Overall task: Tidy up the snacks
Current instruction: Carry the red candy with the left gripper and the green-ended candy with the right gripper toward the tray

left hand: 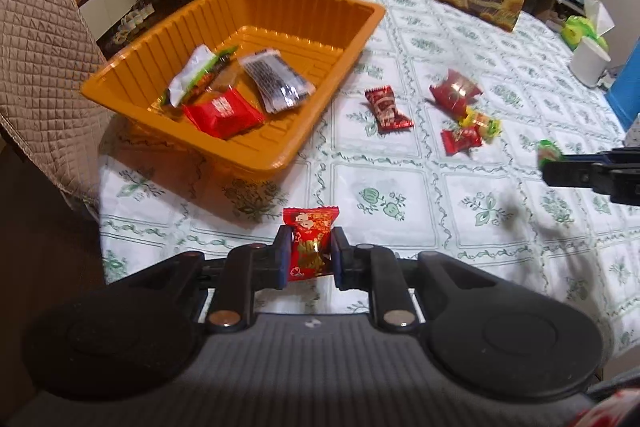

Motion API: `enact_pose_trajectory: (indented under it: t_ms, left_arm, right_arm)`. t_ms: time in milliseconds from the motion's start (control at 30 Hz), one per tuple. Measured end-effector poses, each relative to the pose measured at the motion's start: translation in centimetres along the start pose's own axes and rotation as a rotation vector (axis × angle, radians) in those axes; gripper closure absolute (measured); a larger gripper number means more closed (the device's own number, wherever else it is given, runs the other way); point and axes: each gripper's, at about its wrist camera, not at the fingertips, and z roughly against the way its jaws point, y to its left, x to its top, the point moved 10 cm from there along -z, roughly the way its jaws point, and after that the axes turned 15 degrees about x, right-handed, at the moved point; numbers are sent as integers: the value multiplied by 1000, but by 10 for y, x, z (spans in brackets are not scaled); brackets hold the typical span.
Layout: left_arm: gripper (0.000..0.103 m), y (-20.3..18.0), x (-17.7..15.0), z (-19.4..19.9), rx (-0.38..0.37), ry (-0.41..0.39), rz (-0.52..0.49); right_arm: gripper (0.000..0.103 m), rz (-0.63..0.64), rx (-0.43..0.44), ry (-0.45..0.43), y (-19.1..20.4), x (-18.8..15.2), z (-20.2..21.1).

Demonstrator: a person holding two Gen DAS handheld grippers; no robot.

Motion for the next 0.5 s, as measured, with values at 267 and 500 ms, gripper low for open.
enact_pose_trajectory:
  t_ms: [267, 500]
  left_arm:
    - [85, 37, 23, 27, -21, -64, -4]
    - [85, 71, 57, 28, -44, -113, -33]
  right_arm:
    - [78, 12, 63, -20, 42, 18, -14]
    - [78, -18, 89, -57, 77, 45, -34]
